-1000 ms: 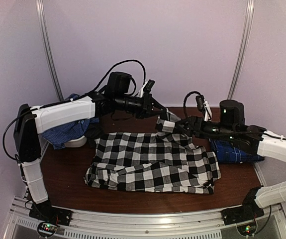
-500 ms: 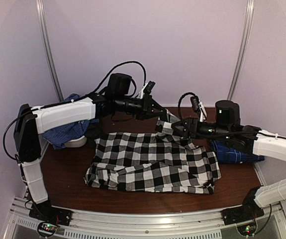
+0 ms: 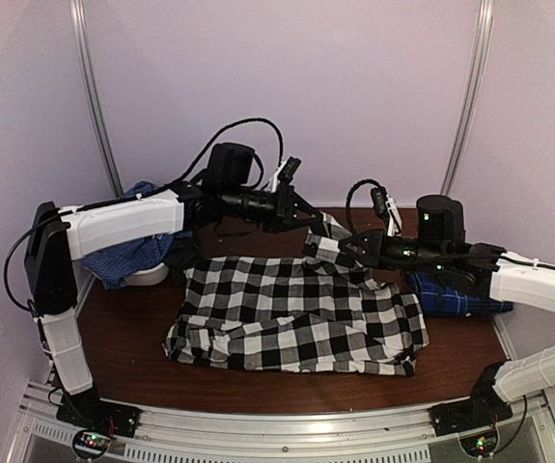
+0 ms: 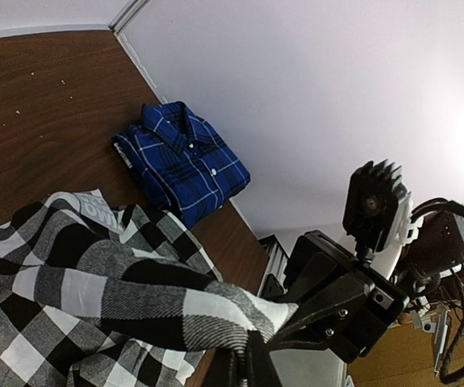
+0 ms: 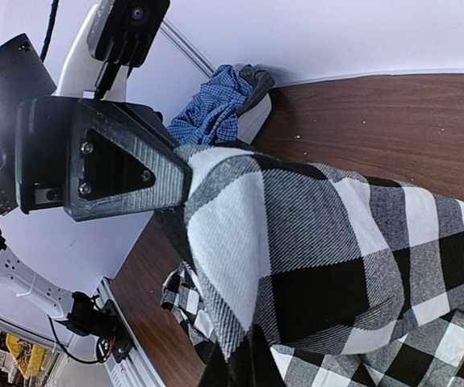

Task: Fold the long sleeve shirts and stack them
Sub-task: Pass from the left arm to the right, then pick up the 1/3-folded shirt from the center of the board.

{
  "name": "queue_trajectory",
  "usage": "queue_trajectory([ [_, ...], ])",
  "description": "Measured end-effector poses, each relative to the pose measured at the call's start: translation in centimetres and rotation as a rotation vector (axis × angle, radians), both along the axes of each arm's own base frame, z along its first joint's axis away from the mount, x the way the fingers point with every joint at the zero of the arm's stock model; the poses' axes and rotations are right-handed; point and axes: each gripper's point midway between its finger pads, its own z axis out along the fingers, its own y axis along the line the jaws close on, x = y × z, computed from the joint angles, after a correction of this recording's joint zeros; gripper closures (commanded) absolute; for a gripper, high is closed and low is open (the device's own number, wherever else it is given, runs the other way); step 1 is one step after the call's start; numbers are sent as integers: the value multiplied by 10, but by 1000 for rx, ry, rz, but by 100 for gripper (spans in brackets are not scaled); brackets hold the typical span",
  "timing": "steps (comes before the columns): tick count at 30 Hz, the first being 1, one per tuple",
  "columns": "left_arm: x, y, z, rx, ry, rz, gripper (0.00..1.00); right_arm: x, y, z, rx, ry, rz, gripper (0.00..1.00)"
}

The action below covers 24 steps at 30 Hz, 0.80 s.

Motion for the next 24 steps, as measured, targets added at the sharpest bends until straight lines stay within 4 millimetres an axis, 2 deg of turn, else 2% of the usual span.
queue_trajectory([
  [2, -1, 0, -1, 6, -14, -3, 96, 0, -4, -1, -15, 5, -19, 100],
  [5, -4, 1, 0, 21, -57, -3, 82, 0, -10, 3, -34, 4, -43, 100],
  [11, -4, 19, 26, 37, -202, 42, 45, 2, -30, 21, -74, -24, -101, 100],
  [14, -2, 37, 41, 40, -262, 90, 22, 5, -39, 30, -92, -39, -126, 100],
  [16, 2, 52, 45, 54, -289, 130, 12, 7, -45, 36, -110, -46, -139, 100],
  [20, 14, 85, 40, 125, -340, 222, 5, 10, -53, 51, -137, -67, -158, 100],
  [24, 32, 122, 27, 227, -404, 313, 4, 10, -59, 74, -149, -100, -167, 100],
])
